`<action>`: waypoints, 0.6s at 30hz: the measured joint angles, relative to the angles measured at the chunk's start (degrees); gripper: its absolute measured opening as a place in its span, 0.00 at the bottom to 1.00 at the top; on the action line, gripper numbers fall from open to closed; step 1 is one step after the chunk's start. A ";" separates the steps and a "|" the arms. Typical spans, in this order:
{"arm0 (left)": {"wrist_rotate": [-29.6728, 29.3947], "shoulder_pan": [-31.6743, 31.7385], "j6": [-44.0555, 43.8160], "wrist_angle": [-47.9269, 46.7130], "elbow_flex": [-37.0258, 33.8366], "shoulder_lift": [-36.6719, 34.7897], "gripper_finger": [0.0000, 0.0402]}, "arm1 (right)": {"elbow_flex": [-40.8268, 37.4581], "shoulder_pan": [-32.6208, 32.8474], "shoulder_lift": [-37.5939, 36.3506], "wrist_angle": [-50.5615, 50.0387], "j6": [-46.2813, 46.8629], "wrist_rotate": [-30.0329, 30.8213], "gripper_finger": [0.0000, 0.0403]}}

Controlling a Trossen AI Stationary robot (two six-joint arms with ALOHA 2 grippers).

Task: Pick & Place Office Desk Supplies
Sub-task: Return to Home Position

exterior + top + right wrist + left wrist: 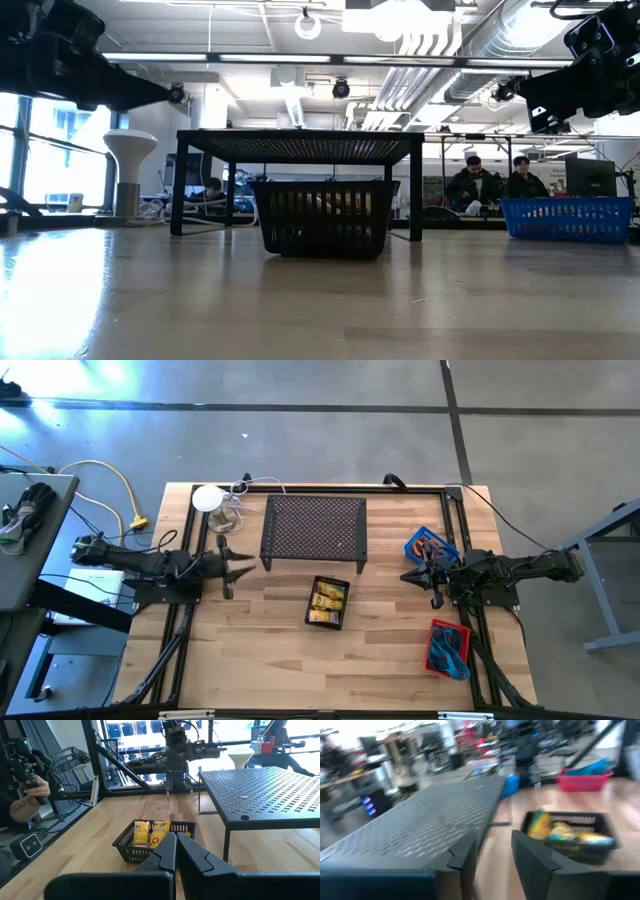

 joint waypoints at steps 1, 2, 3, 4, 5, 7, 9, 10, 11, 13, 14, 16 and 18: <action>-0.19 1.13 -0.49 -0.63 0.00 0.00 0.27 | 0.00 0.00 0.00 0.00 -0.02 0.00 0.00; 0.19 2.20 -0.67 -1.16 0.00 0.02 0.24 | 0.00 -0.02 0.00 -0.02 -0.01 0.01 0.00; 1.05 3.10 -0.51 -1.32 -0.02 0.02 0.21 | 0.00 -0.01 0.00 -0.01 -0.01 0.00 0.00; 2.16 3.87 -0.33 -1.25 -0.02 0.02 0.18 | 0.00 -0.01 0.00 0.00 -0.01 0.01 0.00; 3.21 4.53 -0.29 -1.11 -0.02 0.00 0.15 | 0.00 -0.02 0.00 -0.01 -0.01 0.00 0.00; 4.51 5.49 -0.27 -1.12 -0.03 0.00 0.08 | 0.00 0.00 0.00 -0.02 0.00 0.00 0.00; 4.67 6.06 -0.26 -1.18 -0.07 0.02 0.02 | 0.00 -0.02 0.00 -0.02 -0.02 0.00 0.00; 4.67 6.20 0.14 -1.17 -0.07 0.00 0.01 | 0.00 -0.02 0.00 -0.02 0.00 0.00 0.00; 4.65 6.21 0.59 -1.28 -0.07 0.00 0.01 | 0.00 -0.01 0.00 -0.02 -0.01 0.00 0.00; 3.44 6.21 0.01 -1.73 -0.07 -0.10 0.01 | 0.00 -0.02 0.00 -0.02 0.00 0.01 0.00; 2.86 6.21 -0.76 -1.96 -0.07 -0.15 0.00 | 0.00 -0.01 0.00 -0.02 -0.02 0.01 0.00; 2.40 6.21 -2.10 -2.49 -0.07 -0.15 0.00 | 0.00 -0.01 0.00 -0.02 0.00 0.00 0.00; 2.11 6.21 -3.49 -3.08 -0.07 -0.15 0.00 | 0.00 -0.02 0.00 -0.02 -0.01 0.00 0.00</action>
